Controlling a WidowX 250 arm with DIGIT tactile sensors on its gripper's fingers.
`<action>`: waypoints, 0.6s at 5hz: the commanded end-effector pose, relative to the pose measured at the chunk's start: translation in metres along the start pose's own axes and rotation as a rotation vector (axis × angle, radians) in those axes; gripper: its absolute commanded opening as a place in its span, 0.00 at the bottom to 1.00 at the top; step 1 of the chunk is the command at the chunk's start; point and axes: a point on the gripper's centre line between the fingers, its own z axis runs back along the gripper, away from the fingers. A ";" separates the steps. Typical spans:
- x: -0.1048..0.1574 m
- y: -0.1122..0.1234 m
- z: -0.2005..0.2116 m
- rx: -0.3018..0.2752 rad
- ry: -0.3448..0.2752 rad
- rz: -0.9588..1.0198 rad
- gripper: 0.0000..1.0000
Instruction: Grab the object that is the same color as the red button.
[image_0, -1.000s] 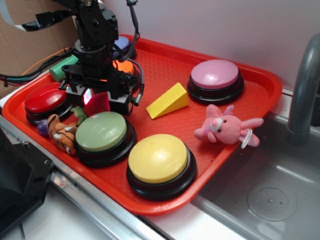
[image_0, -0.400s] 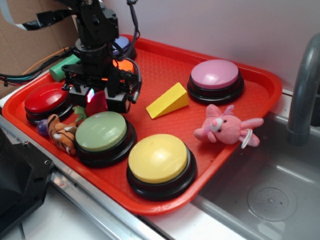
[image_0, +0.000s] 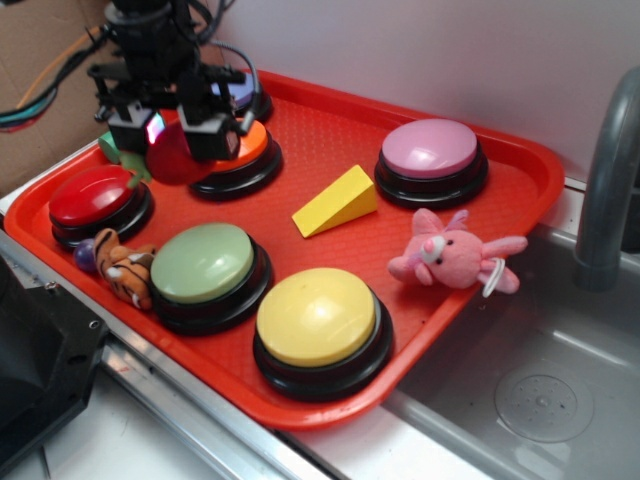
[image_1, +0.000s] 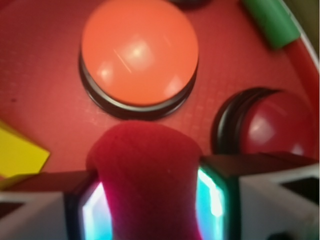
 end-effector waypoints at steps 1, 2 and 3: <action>0.017 0.010 0.074 -0.092 -0.081 -0.206 0.00; 0.019 0.016 0.096 -0.133 -0.099 -0.269 0.00; 0.024 0.016 0.103 -0.168 -0.150 -0.332 0.00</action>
